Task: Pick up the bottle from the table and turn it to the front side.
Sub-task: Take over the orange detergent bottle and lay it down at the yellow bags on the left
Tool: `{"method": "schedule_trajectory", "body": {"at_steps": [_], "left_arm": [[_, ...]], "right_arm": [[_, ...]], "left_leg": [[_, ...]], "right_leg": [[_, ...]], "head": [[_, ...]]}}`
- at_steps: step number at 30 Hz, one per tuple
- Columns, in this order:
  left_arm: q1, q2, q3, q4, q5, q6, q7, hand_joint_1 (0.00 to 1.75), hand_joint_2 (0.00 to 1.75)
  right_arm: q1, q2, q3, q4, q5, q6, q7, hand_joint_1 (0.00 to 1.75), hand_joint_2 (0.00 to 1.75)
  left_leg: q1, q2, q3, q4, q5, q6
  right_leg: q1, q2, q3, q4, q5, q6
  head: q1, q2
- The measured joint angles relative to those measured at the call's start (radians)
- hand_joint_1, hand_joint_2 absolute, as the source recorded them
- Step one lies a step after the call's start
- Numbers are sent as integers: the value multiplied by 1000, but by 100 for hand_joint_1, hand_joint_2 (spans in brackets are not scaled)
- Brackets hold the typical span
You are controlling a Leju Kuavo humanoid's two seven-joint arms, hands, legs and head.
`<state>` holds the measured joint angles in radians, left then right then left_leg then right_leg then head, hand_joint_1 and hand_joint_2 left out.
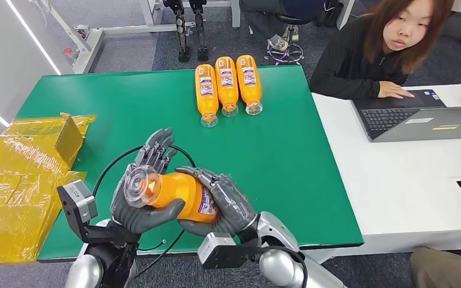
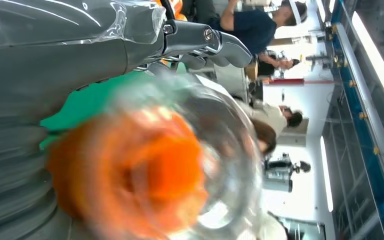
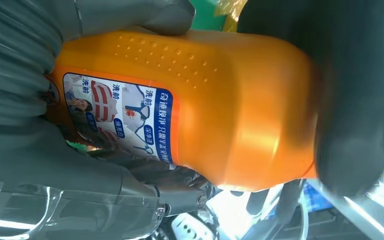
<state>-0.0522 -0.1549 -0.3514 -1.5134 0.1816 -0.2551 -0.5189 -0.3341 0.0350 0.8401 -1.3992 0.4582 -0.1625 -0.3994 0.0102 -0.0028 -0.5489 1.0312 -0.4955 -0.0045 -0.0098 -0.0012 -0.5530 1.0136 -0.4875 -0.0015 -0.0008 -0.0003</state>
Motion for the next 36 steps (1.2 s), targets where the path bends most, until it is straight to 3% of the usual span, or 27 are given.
{"method": "schedule_trajectory", "body": {"at_steps": [3,5,7,9,33,36], "left_arm": [[-5,0,-4,-1,0,0,0,0,175],[-8,0,-4,-3,-1,2,1,10,175],[-11,0,-4,-4,0,5,2,98,175],[-16,1,-4,-5,3,11,3,175,175],[-34,17,-4,-4,34,56,-6,175,175],[-35,16,-4,-4,32,57,-1,175,175]], "right_arm": [[0,16,14,13,-4,5,-1,175,175],[-1,24,17,19,-7,10,-1,175,175],[-4,32,18,24,-10,15,1,175,175],[-8,40,18,27,-16,20,5,175,175],[-43,87,2,74,-21,53,-1,175,175],[-41,90,-1,76,-21,53,-3,47,175]], "left_leg": [[0,0,0,0,0,0],[0,0,0,0,0,0],[0,0,0,0,0,0],[0,0,0,0,0,0],[0,0,0,0,0,0],[0,0,0,0,0,0]], "right_leg": [[0,0,0,0,0,0],[0,0,0,0,0,0],[0,0,0,0,0,0],[0,0,0,0,0,0],[0,0,0,0,0,0],[0,0,0,0,0,0]], "head": [[0,0],[0,0],[0,0],[0,0],[0,0],[0,0]]}}
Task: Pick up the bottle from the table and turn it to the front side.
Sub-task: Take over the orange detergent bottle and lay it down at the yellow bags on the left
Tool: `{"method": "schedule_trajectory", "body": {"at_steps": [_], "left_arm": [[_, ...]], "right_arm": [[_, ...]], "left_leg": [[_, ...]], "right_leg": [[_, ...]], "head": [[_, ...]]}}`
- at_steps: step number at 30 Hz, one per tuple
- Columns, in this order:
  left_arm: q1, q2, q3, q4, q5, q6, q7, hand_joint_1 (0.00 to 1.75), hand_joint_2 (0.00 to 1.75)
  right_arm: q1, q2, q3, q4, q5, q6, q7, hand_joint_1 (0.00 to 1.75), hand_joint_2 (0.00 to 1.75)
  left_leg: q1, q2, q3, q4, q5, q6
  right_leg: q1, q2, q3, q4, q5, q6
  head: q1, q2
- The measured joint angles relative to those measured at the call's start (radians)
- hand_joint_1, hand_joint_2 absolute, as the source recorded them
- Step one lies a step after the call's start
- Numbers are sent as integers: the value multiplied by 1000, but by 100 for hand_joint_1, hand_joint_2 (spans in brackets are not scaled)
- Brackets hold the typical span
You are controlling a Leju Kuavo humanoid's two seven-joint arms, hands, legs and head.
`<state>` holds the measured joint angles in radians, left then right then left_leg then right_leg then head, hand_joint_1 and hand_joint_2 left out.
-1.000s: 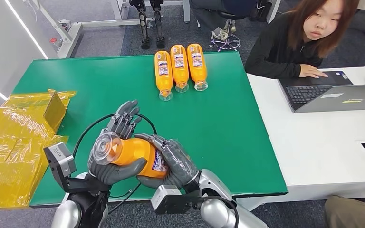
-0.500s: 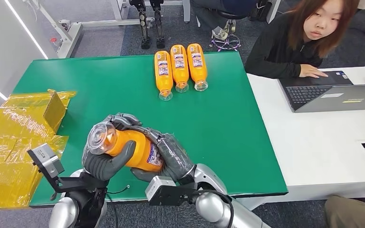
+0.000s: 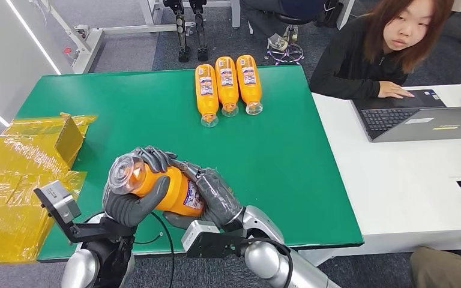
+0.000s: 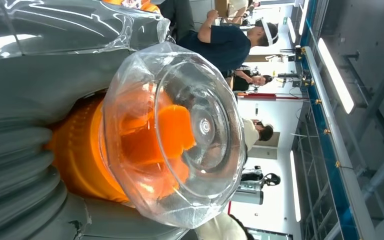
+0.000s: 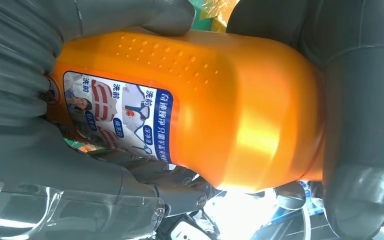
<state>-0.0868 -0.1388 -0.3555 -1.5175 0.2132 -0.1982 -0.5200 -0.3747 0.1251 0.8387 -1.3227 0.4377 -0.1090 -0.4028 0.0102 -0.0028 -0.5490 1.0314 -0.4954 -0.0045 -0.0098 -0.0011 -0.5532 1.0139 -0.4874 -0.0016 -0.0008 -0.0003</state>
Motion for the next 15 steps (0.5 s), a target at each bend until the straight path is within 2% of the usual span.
{"method": "schedule_trajectory", "body": {"at_steps": [1,10,14,15], "left_arm": [[0,0,0,0,-1,0,1,175,175],[-4,-2,2,0,-16,10,23,175,175],[-5,-7,7,0,-23,19,31,175,175],[-5,-9,10,0,-25,22,32,175,175]], "right_arm": [[2,1,-1,0,0,0,-1,3,175],[18,8,-9,0,2,-8,-17,0,175],[23,14,-13,2,0,-12,-19,0,0],[24,16,-14,3,-3,-14,-20,0,0]], "left_leg": [[0,0,0,0,0,0],[0,0,0,0,0,0],[0,0,0,0,0,0],[0,0,0,0,0,0]], "right_leg": [[0,0,0,0,0,0],[0,0,0,0,0,0],[0,0,0,0,0,0],[0,0,0,0,0,0]], "head": [[0,0],[0,0],[0,0],[0,0]]}}
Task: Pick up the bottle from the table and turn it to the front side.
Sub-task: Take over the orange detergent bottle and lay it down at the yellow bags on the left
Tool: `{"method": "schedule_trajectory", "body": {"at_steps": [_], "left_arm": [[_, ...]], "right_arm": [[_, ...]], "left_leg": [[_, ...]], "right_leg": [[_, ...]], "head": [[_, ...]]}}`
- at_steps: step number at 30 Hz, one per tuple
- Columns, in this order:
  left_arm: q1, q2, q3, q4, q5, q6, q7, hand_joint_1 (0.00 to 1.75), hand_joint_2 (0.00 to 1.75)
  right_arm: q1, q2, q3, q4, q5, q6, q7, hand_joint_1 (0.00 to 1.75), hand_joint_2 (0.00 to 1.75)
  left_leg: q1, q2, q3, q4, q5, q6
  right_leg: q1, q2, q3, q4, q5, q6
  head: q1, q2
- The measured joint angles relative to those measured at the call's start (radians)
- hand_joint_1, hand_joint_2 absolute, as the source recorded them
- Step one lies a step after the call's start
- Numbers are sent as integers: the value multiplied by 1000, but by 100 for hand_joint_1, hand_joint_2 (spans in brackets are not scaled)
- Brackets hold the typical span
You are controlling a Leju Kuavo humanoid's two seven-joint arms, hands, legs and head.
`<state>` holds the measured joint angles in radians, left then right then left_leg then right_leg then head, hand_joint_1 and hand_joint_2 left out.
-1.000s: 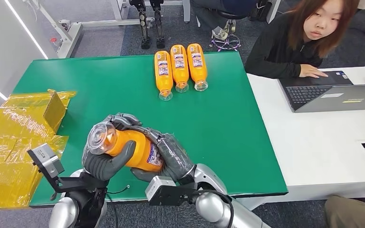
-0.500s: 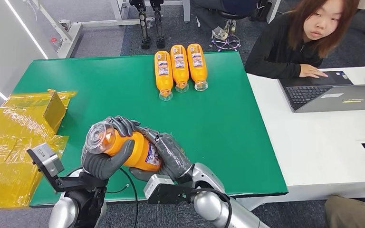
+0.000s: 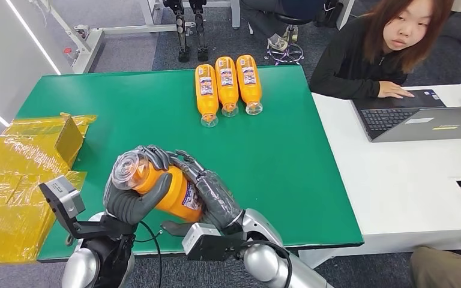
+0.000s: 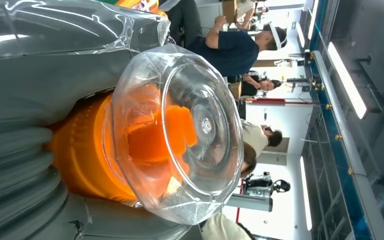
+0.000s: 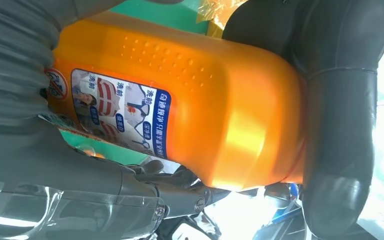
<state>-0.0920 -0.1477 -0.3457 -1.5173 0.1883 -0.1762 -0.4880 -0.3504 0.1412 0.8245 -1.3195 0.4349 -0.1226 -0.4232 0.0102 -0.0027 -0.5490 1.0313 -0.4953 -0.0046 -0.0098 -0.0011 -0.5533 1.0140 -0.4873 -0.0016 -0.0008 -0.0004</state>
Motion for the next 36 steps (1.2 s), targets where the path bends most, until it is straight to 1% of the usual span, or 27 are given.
{"method": "schedule_trajectory", "body": {"at_steps": [3,6,9,15,19,23,26,30,33,36], "left_arm": [[-1,-2,13,0,-9,18,1,175,175],[-8,-2,42,7,-44,77,-3,175,175],[-18,2,89,23,-79,125,-5,175,175],[-42,11,187,33,-111,145,4,175,175],[-54,20,233,33,-139,161,5,175,175],[-71,35,262,39,-224,224,-4,175,175],[-86,49,276,41,-342,302,-10,175,175],[-107,70,276,41,-603,438,0,175,175],[-122,89,270,41,-826,515,39,175,175],[-130,106,252,45,-1031,560,91,175,175]], "right_arm": [[4,5,-4,0,-7,0,-5,0,0],[7,11,-5,-2,-14,12,-17,0,0],[6,18,-4,-5,-17,22,-25,0,0],[3,19,-3,-5,-31,32,-29,0,0],[2,19,-3,-5,-39,34,-29,0,0],[2,19,-3,-5,-50,33,-29,0,0],[3,19,-3,-7,-51,33,-29,0,0],[4,19,-3,-12,-48,34,-25,0,0],[7,19,-3,-21,-46,38,-17,0,0],[10,19,-3,-32,-46,48,-6,0,0]], "left_leg": [[0,0,0,0,0,0],[0,0,0,0,0,0],[1,0,0,0,1,-1],[1,1,-1,0,2,-2],[1,1,-1,0,2,-2],[1,1,-1,0,2,-2],[1,1,-1,0,2,-2],[1,1,-1,0,2,-2],[1,1,-1,0,2,-2],[0,1,-1,0,2,-2]], "right_leg": [[0,0,0,0,0,0],[0,0,0,0,0,0],[0,0,-1,1,0,-1],[0,0,-1,1,1,-1],[0,0,-1,1,1,-1],[0,0,-2,1,1,-1],[0,0,-2,1,1,-1],[0,1,-2,1,1,-1],[0,1,-2,1,1,-1],[0,1,-2,1,1,-1]], "head": [[0,0],[0,0],[0,0],[0,0],[0,0],[0,0],[0,0],[0,0],[0,0],[0,0]]}}
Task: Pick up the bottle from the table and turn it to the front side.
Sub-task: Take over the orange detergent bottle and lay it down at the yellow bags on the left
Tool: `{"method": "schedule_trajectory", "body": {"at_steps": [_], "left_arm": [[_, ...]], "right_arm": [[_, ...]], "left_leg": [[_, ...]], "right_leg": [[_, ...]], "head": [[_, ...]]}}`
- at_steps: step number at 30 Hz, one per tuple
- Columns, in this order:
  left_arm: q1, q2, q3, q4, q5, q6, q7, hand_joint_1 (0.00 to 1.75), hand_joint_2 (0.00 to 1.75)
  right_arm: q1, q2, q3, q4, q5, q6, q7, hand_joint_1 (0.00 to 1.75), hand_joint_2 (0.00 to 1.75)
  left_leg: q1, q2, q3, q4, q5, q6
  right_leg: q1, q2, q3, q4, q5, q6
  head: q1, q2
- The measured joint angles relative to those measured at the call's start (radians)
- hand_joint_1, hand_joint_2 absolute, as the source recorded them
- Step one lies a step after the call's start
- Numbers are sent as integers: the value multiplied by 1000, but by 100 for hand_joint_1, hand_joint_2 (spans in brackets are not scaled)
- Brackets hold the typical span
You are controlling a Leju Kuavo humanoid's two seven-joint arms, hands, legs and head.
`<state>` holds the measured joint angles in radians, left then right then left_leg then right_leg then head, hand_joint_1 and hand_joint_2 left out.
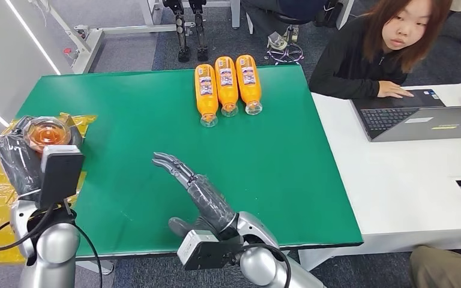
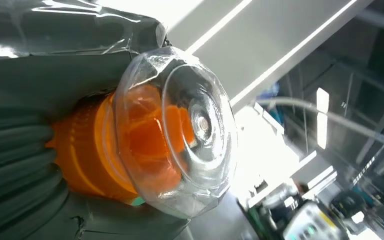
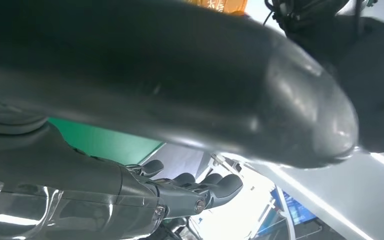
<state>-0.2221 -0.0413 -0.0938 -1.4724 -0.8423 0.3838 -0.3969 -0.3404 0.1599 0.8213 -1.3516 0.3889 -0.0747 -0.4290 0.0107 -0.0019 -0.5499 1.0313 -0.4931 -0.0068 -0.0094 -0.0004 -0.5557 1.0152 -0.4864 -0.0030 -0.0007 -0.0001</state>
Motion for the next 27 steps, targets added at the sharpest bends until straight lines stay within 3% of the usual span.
{"method": "schedule_trajectory", "body": {"at_steps": [5,10,19,27], "left_arm": [[-7,27,-33,41,-225,36,54,175,175],[-40,58,-66,173,-394,90,87,175,175],[-198,113,-165,649,-566,251,106,175,175],[-311,154,-256,980,-620,223,170,175,175]], "right_arm": [[5,-1,0,-10,7,10,7,0,0],[15,-4,0,-10,14,4,1,0,0],[21,-18,15,-10,-44,-29,-4,0,0],[22,-38,31,-20,-79,-40,-4,0,0]], "left_leg": [[0,0,0,0,0,0],[0,0,0,0,0,0],[0,0,0,0,1,-1],[0,2,-1,0,1,-1]], "right_leg": [[0,0,0,0,0,0],[0,0,0,0,0,0],[0,0,-1,1,1,-1],[0,2,-3,2,1,-1]], "head": [[0,0],[0,0],[0,0],[0,0]]}}
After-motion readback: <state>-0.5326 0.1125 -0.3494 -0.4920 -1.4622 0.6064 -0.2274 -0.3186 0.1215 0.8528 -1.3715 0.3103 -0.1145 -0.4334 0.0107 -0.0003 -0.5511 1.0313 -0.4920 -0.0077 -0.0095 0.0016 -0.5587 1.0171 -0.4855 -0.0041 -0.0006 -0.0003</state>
